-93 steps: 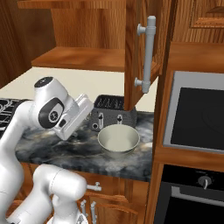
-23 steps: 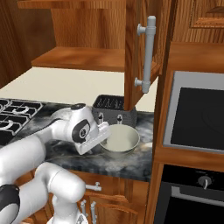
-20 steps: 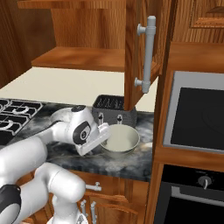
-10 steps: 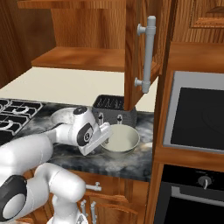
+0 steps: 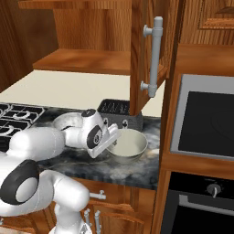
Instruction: Open the cabinet. Pick the bowls from the counter and place them in the cabinet. Then close the cabinet.
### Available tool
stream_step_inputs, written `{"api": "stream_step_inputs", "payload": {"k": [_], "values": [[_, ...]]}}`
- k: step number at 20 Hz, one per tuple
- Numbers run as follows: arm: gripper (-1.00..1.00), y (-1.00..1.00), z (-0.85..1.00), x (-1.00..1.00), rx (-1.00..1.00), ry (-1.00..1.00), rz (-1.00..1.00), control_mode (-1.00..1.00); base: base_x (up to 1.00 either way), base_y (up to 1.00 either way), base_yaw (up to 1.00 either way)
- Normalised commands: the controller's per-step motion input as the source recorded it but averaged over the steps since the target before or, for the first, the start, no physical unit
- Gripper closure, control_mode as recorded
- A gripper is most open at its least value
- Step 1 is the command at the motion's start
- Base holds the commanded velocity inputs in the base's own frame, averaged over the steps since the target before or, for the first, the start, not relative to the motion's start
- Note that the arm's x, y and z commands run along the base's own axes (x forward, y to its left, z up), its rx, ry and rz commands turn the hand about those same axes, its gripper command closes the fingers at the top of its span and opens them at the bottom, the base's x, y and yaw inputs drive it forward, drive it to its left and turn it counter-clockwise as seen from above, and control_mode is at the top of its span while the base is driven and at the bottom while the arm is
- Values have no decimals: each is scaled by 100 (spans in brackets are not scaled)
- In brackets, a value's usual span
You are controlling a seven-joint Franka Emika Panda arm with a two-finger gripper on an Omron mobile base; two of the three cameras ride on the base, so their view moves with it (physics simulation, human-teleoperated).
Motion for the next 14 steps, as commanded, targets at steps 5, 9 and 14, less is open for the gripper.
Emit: {"api": "stream_step_inputs", "payload": {"k": [5, 9, 14], "values": [[-100, -2, -11, 33, 0, 0, 1, -100, 0, 0, 0], [-100, -3, -26, 25, 0, -1, 0, -100, 0, 0, 0], [-100, -6, -24, 24, 0, 0, 0, -100, 0, 0, 0]]}}
